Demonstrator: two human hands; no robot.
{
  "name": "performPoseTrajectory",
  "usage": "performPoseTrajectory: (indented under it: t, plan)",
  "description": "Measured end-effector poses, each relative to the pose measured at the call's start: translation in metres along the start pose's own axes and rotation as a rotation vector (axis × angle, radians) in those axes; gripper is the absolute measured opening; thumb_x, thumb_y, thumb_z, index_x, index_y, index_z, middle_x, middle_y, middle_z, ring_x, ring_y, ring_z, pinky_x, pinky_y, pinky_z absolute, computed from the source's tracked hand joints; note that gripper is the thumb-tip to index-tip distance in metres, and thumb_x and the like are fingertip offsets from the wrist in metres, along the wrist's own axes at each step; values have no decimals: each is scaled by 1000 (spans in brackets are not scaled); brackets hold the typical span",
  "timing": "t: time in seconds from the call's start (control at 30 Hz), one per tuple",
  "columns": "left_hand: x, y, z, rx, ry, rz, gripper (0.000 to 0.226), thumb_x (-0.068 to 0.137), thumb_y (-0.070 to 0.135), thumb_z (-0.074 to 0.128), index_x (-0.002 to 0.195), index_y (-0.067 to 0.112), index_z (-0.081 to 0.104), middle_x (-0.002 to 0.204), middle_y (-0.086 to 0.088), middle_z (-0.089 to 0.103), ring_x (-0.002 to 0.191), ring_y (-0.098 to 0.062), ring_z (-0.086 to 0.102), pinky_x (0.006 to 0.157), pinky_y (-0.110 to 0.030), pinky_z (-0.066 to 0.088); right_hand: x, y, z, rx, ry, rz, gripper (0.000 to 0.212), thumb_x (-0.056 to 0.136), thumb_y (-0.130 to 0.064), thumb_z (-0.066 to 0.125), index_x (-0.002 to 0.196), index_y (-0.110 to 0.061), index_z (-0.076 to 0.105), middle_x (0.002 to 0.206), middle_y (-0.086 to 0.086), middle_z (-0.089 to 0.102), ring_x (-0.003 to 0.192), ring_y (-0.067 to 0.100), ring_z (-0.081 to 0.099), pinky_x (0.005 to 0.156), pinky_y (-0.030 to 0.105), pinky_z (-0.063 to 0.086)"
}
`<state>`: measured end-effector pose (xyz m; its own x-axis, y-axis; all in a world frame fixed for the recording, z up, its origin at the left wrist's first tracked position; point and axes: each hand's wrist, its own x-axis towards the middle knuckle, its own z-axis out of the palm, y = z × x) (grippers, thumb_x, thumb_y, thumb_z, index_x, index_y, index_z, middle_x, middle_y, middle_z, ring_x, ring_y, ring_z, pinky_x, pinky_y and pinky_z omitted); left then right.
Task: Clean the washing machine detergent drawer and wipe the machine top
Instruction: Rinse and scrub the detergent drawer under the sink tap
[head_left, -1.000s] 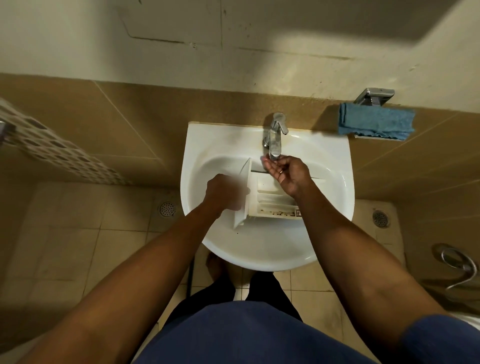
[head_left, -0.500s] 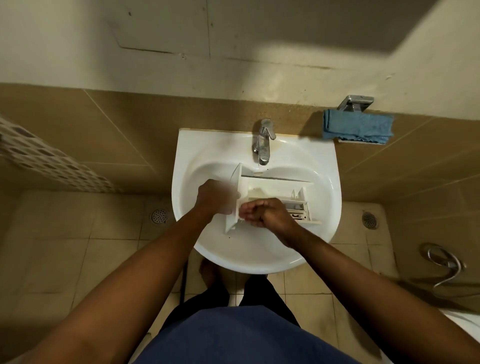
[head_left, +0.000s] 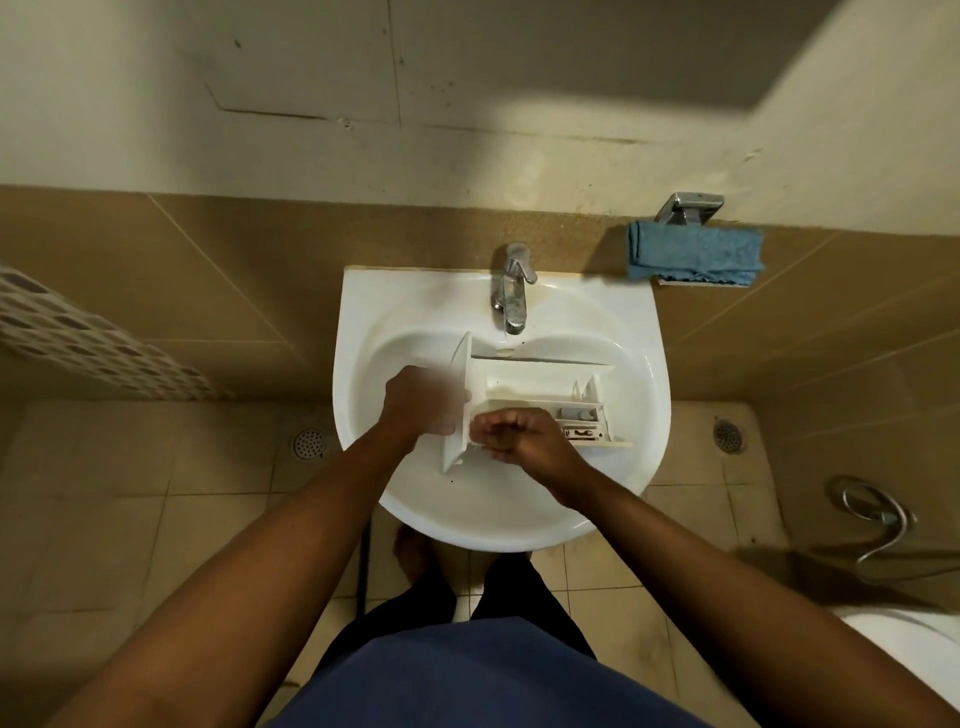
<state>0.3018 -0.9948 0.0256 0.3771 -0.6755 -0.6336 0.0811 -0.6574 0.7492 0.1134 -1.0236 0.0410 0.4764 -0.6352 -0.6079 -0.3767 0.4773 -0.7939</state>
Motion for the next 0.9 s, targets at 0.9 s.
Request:
performPoseTrajectory:
  t: [0.9]
  plan:
    - [-3,4,3,27,18,12,31,80,18,87,108,9,77,78,-15,76,67,-29,76,58,-34,63,22,37,-5,-1374,142,-649,61,94,-28,30,152,-20,46,158,-2,45,153,35,26,123,60,17]
